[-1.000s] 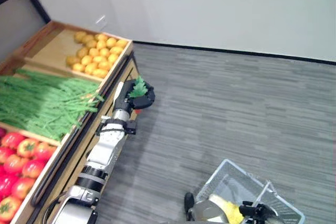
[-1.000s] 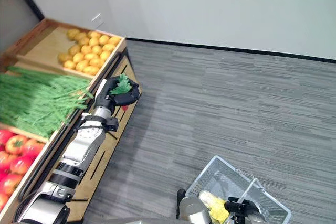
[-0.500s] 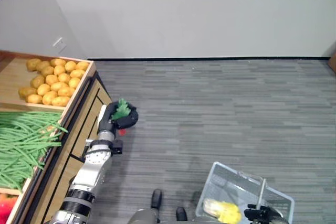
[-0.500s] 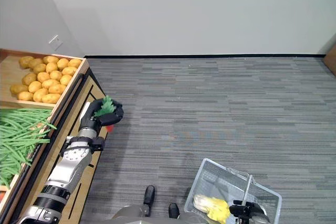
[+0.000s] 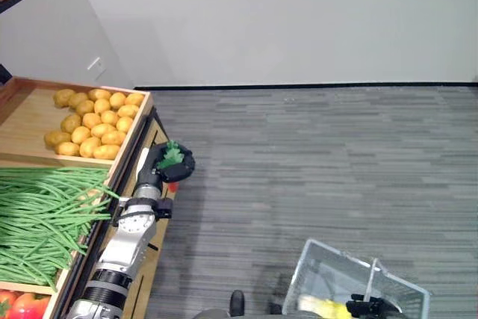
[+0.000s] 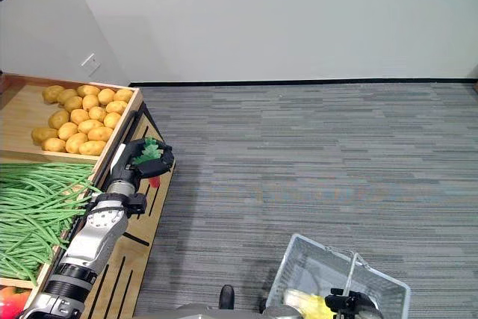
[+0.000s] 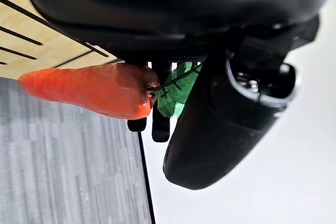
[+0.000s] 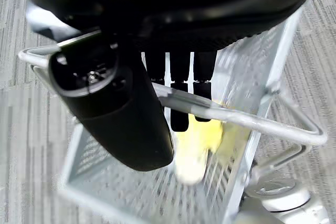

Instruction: Get the vegetables into the basket

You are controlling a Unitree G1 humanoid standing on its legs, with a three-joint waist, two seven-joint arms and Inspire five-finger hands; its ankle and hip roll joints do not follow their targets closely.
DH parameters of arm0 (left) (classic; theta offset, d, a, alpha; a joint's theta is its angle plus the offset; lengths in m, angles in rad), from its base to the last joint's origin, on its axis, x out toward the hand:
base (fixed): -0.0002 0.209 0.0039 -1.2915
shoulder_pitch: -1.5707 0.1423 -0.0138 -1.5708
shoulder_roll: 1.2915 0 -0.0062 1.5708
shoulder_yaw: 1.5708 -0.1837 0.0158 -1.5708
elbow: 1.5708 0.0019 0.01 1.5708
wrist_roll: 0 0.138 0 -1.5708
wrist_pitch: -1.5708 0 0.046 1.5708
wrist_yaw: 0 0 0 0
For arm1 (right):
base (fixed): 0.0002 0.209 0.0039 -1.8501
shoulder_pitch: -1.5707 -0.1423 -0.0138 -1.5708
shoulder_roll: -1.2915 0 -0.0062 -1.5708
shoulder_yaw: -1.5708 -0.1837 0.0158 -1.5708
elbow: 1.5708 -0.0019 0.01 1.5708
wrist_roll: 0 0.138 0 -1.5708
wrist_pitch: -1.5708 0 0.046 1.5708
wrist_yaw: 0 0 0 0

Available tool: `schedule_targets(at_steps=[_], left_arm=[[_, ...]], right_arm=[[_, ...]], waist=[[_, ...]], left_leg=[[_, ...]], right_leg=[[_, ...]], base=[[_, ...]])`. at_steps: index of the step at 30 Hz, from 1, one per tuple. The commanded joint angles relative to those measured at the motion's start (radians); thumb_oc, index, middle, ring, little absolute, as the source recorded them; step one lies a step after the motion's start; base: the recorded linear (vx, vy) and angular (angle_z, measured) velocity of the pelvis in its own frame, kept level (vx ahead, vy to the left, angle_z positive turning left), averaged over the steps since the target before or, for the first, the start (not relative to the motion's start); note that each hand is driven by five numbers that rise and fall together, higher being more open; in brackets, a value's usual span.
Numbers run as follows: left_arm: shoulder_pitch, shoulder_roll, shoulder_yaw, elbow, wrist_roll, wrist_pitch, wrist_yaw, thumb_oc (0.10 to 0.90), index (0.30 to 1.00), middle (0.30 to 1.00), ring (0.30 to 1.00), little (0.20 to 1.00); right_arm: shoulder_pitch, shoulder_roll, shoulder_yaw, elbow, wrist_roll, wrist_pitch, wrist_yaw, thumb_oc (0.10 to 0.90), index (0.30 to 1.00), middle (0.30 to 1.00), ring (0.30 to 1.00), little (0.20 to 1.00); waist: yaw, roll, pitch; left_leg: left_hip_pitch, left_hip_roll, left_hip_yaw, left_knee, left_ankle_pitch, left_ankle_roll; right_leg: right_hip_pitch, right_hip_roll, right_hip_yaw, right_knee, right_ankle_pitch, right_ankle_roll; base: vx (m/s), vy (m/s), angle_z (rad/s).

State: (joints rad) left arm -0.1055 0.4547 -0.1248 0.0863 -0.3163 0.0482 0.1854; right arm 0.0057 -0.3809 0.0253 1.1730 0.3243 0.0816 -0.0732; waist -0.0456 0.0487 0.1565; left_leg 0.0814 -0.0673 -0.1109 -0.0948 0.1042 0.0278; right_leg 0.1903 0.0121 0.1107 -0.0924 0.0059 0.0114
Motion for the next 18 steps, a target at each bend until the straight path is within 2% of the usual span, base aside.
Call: schedule_targets(at_steps=[1, 7, 18], left_arm=[[-0.076, 0.015, 0.036, -0.115, -0.019, -0.087, -0.016, 0.4, 0.3, 0.3, 0.3, 0.3], [-0.067, 0.01, -0.009, -0.174, -0.041, -0.082, -0.05, 0.4, 0.3, 0.3, 0.3, 0.3], [-0.131, -0.001, -0.142, -0.251, -0.096, -0.067, -0.093, 0.4, 0.3, 0.3, 0.3, 0.3]], right_arm=[[-0.092, -0.104, 0.008, -0.043, 0.006, -0.052, -0.022, 0.4, 0.3, 0.3, 0.3, 0.3], [-0.166, -0.124, 0.036, -0.066, 0.011, -0.056, -0.028, 0.4, 0.3, 0.3, 0.3, 0.3], [-0.38, -0.133, 0.169, -0.088, -0.005, -0.045, -0.032, 0.4, 0.3, 0.3, 0.3, 0.3]], waist=[[0.01, -0.025, -0.075], [0.024, -0.028, -0.083], [0.049, -0.03, -0.085]], left_leg=[[0.044, 0.025, 0.025, 0.009, -0.109, -0.038], [0.048, 0.023, 0.019, 0.008, -0.114, -0.035], [0.055, 0.023, 0.014, 0.008, -0.118, -0.032]], right_leg=[[-0.019, -0.038, -0.055, 0.005, -0.047, 0.05], [-0.015, -0.042, -0.063, 0.005, -0.05, 0.053], [-0.009, -0.046, -0.078, 0.005, -0.049, 0.053]], base=[[0.0, 0.0, 0.0], [0.0, 0.001, 0.01], [0.0, -0.002, 0.03]])
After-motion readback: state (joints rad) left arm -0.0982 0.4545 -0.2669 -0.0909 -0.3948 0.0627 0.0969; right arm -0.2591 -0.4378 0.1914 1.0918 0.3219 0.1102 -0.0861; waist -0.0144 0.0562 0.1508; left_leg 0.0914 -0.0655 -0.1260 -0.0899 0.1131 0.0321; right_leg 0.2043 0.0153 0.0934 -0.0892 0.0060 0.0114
